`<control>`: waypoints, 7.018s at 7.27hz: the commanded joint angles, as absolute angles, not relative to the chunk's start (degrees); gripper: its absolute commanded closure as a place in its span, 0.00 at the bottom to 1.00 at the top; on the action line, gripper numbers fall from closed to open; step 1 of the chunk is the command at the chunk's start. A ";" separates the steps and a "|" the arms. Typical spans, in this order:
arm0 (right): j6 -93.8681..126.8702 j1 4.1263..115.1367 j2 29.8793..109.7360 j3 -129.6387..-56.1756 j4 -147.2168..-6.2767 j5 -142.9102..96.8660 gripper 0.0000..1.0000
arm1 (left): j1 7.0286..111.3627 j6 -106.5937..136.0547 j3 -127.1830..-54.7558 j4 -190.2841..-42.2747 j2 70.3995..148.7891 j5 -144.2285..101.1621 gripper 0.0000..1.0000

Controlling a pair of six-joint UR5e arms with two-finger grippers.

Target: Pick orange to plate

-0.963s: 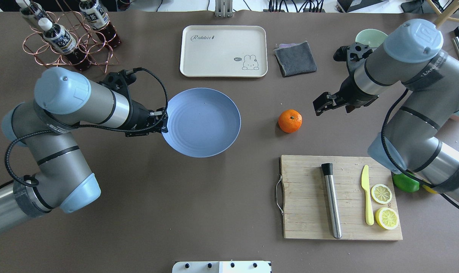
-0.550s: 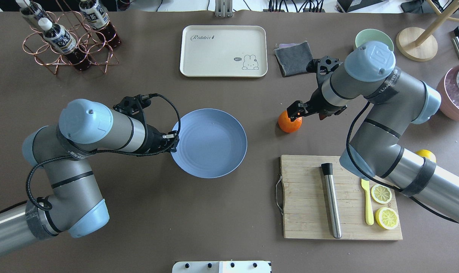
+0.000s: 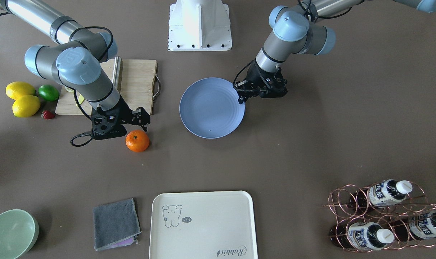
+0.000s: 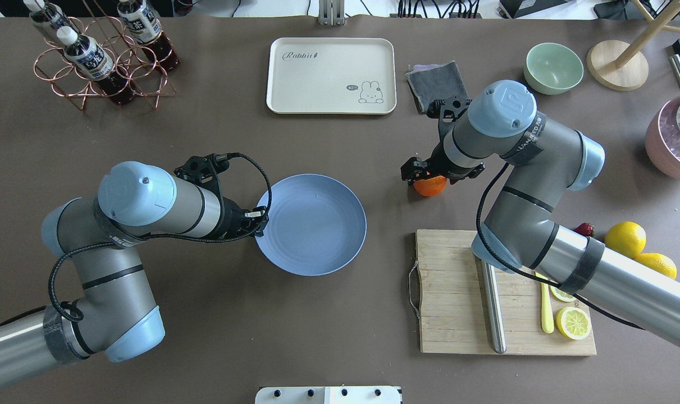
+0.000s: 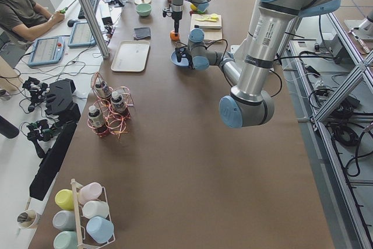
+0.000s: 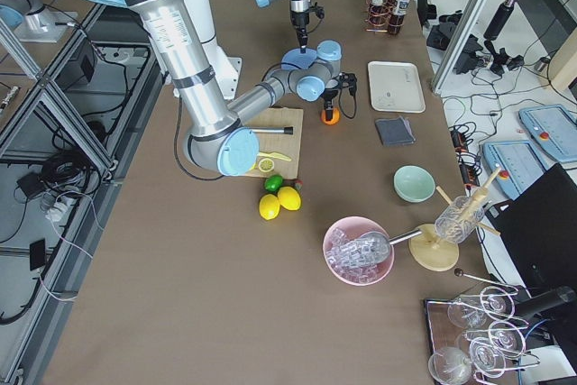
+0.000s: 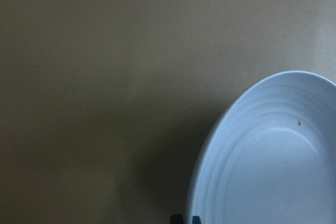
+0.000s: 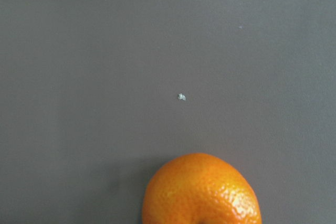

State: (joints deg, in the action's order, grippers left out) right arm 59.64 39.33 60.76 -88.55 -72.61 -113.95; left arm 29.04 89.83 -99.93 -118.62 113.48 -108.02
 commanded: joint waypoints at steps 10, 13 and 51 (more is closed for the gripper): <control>62.29 38.59 56.54 -89.21 -74.08 -113.12 1.00 | 33.02 88.34 -100.81 -118.74 113.73 -109.50 0.03; 72.40 30.79 51.00 -87.21 -74.27 -107.17 1.00 | 43.91 74.05 -100.20 -118.48 109.79 -117.14 0.03; -20.83 91.32 89.21 -96.24 -100.11 -134.56 0.00 | 95.27 -18.63 -92.11 -83.67 93.52 -135.09 0.02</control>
State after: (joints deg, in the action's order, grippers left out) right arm -20.83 91.30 88.99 -96.09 -100.18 -134.62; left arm 95.21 -18.61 -92.00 -83.66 93.65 -135.10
